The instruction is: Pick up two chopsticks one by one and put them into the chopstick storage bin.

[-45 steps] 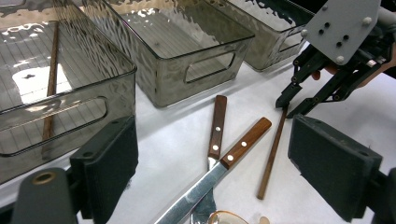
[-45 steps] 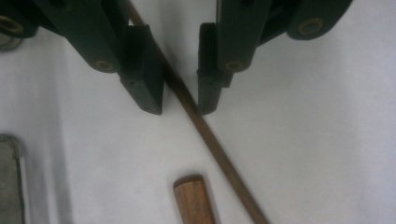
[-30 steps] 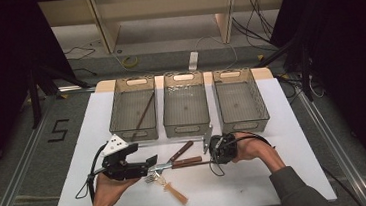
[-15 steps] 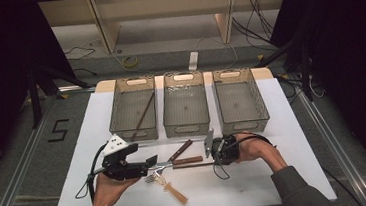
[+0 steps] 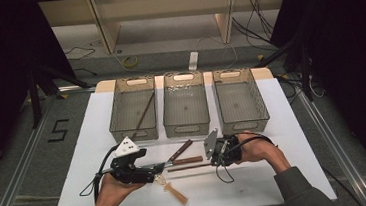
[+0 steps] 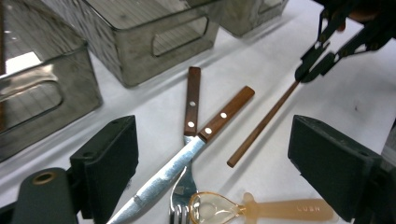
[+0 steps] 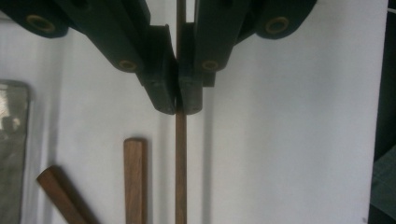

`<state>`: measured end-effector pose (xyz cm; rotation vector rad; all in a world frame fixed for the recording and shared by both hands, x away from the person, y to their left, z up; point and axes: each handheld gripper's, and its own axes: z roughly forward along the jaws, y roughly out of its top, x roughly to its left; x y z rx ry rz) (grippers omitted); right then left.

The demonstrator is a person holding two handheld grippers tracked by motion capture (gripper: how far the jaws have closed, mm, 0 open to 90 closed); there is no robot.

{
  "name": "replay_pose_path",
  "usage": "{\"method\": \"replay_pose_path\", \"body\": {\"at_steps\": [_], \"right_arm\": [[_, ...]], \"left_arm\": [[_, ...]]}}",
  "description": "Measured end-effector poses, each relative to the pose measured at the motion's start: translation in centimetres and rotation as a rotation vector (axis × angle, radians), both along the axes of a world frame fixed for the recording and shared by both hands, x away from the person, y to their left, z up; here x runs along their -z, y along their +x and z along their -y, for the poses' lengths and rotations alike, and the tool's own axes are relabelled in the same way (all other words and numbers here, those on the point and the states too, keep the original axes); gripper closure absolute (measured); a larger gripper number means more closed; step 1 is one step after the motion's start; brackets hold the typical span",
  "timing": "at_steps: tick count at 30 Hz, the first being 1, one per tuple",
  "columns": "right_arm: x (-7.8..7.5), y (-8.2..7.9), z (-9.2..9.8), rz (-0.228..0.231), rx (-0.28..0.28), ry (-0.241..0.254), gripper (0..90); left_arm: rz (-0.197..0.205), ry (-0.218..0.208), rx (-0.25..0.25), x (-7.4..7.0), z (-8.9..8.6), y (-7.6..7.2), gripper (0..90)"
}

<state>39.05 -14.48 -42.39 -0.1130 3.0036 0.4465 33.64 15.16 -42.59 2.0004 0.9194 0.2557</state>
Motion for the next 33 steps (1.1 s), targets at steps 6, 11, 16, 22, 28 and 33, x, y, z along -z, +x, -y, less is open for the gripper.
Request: {"method": "replay_pose_path", "body": {"at_steps": [6, 11, 16, 22, 28, 33], "right_arm": [[-1.0, -0.5, -0.3, 0.019, -0.017, 0.03, 86.4], [-1.5, -1.0, -0.7, 0.02, -0.028, 0.037, 86.4], [-1.7, -1.4, -1.1, 0.022, -0.045, 0.041, 86.4], [-1.8, -1.8, -1.5, 0.021, -0.064, 0.034, 86.4], [-1.8, -2.0, -1.9, 0.023, -0.084, 0.035, 86.4], [-1.9, -2.2, -2.0, 0.022, -0.095, 0.03, 86.4]], "left_arm": [[-0.039, 0.061, 0.084, 0.6, 1.1, 0.0, 16.2], [-0.056, 0.161, 0.149, 1.2, 2.7, -0.1, 18.2], [-0.059, 0.236, 0.198, 1.5, 4.0, -0.3, 22.1], [-0.036, 0.296, 0.273, 1.5, 5.0, -0.6, 33.9], [-0.041, 0.298, 0.303, 1.3, 5.4, -0.6, 48.7], [-0.054, 0.323, 0.334, 1.4, 6.1, -0.7, 58.9]]}}
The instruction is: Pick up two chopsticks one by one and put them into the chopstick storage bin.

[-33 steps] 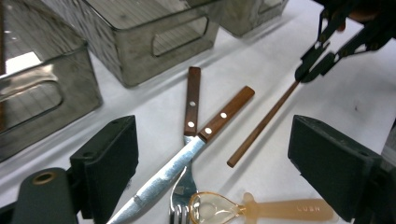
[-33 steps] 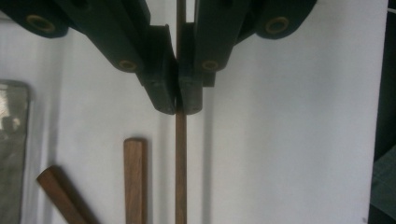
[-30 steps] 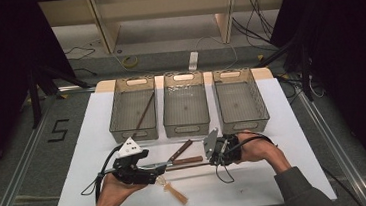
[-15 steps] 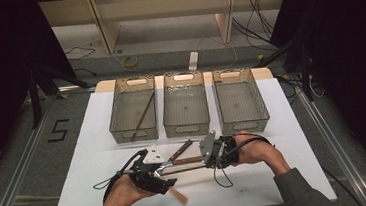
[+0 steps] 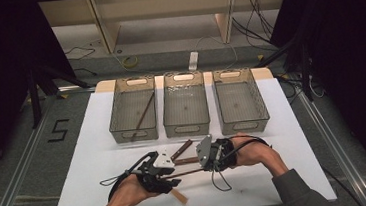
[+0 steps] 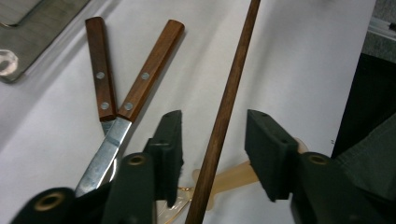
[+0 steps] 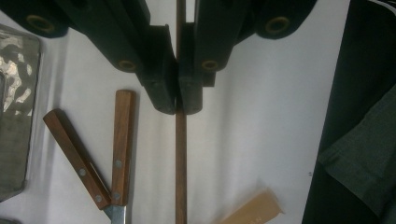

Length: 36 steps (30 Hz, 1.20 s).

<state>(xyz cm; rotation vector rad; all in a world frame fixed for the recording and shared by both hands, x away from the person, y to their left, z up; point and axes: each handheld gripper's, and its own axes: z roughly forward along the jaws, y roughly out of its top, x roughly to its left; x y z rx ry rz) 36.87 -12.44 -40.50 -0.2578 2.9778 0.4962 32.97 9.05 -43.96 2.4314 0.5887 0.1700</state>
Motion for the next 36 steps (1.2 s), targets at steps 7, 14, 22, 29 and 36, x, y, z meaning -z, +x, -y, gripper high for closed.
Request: {"method": "replay_pose_path", "body": {"at_steps": [7, 14, 22, 29, 36], "right_arm": [[0.0, -0.1, -0.1, -0.002, -0.016, 0.0, 86.3], [0.2, -0.2, -0.1, -0.004, -0.035, -0.007, 86.1], [-0.3, 0.1, 0.6, 0.029, 0.017, 0.05, 67.2], [-1.3, 0.5, 2.2, 0.044, 0.177, 0.269, 45.1], [-1.1, 0.1, 5.3, 0.058, 0.487, 0.569, 34.7]], "left_arm": [[-0.019, 0.023, 0.032, 0.1, 0.2, 0.0, 71.1], [-0.035, 0.025, 0.076, 0.0, 0.3, -0.2, 79.1], [-0.03, 0.006, 0.084, -0.1, 0.1, -0.4, 83.5], [-0.003, -0.018, -0.015, -0.5, -0.8, 0.2, 83.5], [0.02, -0.08, -0.156, -1.1, -2.6, 0.9, 83.5]]}}
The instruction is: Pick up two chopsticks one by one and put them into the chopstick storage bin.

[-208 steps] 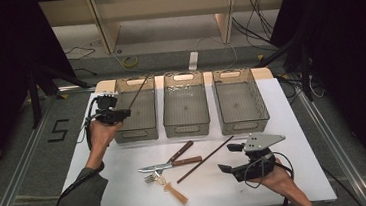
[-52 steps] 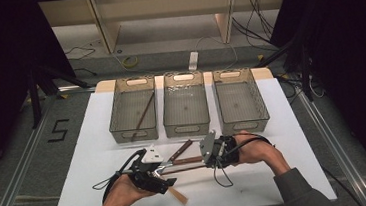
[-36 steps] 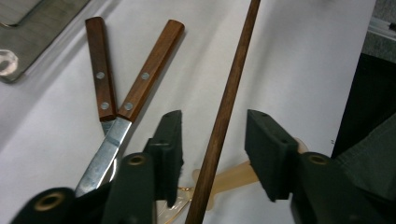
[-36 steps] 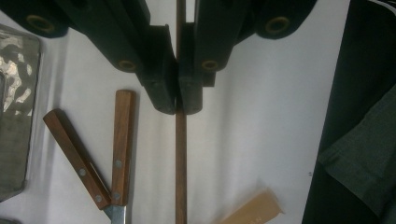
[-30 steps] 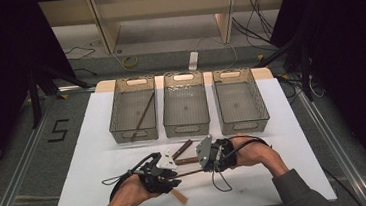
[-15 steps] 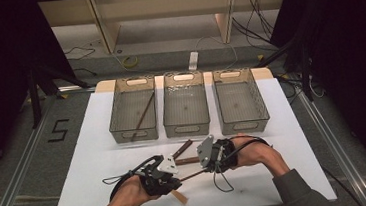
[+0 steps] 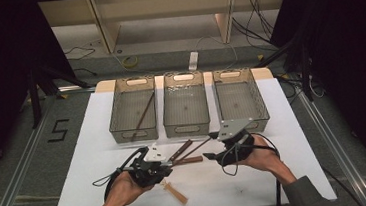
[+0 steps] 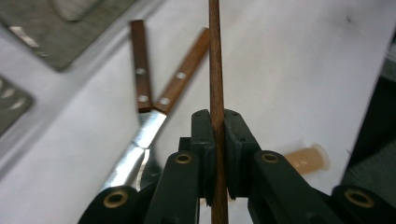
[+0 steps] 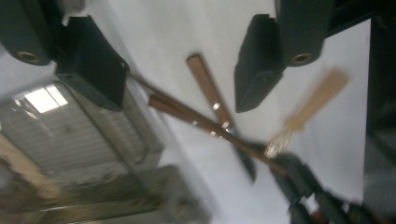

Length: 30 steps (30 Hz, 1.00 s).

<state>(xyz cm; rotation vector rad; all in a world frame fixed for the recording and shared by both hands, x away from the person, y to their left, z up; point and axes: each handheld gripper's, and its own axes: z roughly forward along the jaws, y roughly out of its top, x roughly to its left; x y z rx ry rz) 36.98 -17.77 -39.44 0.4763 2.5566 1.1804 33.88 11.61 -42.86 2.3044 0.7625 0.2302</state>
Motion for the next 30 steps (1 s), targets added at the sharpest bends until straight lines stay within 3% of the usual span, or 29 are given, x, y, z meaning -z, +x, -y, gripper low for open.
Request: {"method": "replay_pose_path", "body": {"at_steps": [5, 10, 13, 22, 30], "right_arm": [[1.0, -1.2, 1.9, -0.004, 0.155, 0.094, 33.1], [2.1, -2.1, 3.0, -0.004, 0.242, 0.159, 30.7], [2.1, -2.5, 3.6, -0.007, 0.289, 0.225, 29.4], [2.8, -2.9, 5.4, -0.053, 0.364, 0.309, 27.3], [2.7, -3.8, 6.4, -0.03, 0.392, 0.363, 26.4]], "left_arm": [[0.016, -0.059, -0.096, -0.4, -1.3, 0.5, 83.5], [0.028, -0.109, -0.145, -0.7, -2.2, 0.7, 83.5], [0.034, -0.113, -0.166, -0.7, -2.6, 0.8, 83.5], [0.065, -0.164, -0.231, -1.0, -4.0, 1.1, 83.5], [0.079, -0.191, -0.273, -1.2, -5.0, 1.4, 83.5]]}}
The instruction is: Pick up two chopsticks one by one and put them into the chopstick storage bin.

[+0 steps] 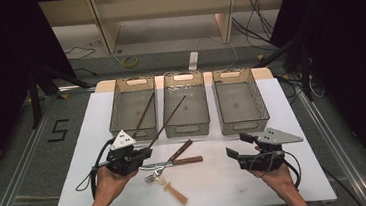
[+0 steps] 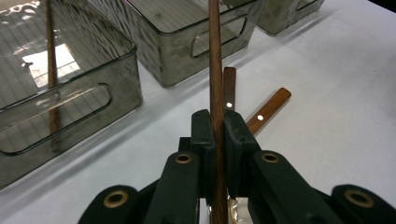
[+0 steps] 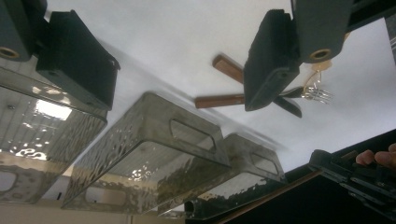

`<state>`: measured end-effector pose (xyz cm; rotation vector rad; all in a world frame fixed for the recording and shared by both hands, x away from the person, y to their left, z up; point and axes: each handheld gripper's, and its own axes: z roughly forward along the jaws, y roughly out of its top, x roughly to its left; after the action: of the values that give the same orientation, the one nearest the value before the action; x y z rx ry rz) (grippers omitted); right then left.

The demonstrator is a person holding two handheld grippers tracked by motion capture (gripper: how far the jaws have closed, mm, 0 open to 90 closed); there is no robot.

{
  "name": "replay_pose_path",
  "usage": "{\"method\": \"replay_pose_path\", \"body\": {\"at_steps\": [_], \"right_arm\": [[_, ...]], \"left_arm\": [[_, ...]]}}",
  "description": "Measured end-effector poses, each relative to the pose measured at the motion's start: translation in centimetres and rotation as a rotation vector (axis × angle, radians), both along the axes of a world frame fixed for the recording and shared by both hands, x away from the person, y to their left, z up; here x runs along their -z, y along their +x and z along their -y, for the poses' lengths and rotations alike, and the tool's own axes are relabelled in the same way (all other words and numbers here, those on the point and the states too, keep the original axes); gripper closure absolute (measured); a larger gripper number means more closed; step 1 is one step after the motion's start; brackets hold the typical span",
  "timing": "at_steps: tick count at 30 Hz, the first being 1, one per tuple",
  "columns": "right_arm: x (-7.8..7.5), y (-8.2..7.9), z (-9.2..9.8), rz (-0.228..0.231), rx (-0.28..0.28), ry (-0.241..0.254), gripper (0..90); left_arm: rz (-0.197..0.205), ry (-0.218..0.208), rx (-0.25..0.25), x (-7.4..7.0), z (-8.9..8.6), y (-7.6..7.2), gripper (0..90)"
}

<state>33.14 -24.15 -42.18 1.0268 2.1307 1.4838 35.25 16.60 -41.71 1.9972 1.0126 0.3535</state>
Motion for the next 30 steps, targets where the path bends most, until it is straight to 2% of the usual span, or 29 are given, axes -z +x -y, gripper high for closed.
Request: {"method": "replay_pose_path", "body": {"at_steps": [7, 14, 21, 23, 24, 30], "right_arm": [[0.3, -1.0, 0.7, -0.004, 0.011, 0.016, 24.4], [0.5, -1.9, 0.6, -0.01, 0.006, -0.013, 23.5], [0.6, -2.3, 0.8, -0.019, 0.004, -0.015, 23.4], [0.6, -2.4, 0.9, -0.014, 0.008, -0.014, 23.4], [0.6, -2.5, 0.9, -0.016, 0.009, -0.013, 23.3], [0.7, -2.9, 1.1, -0.024, 0.004, -0.006, 22.8]], "left_arm": [[-0.001, -0.01, -0.017, -0.2, -0.4, 0.4, 83.6], [0.009, -0.033, -0.072, -0.7, -1.6, 1.5, 83.6], [0.005, -0.027, -0.154, -1.1, -3.3, 4.1, 83.6], [0.0, -0.043, -0.167, -1.1, -3.8, 4.9, 83.6], [-0.002, -0.051, -0.173, -1.2, -3.9, 5.3, 83.6], [-0.009, -0.038, -0.217, -1.6, -4.2, 7.6, 83.6]]}}
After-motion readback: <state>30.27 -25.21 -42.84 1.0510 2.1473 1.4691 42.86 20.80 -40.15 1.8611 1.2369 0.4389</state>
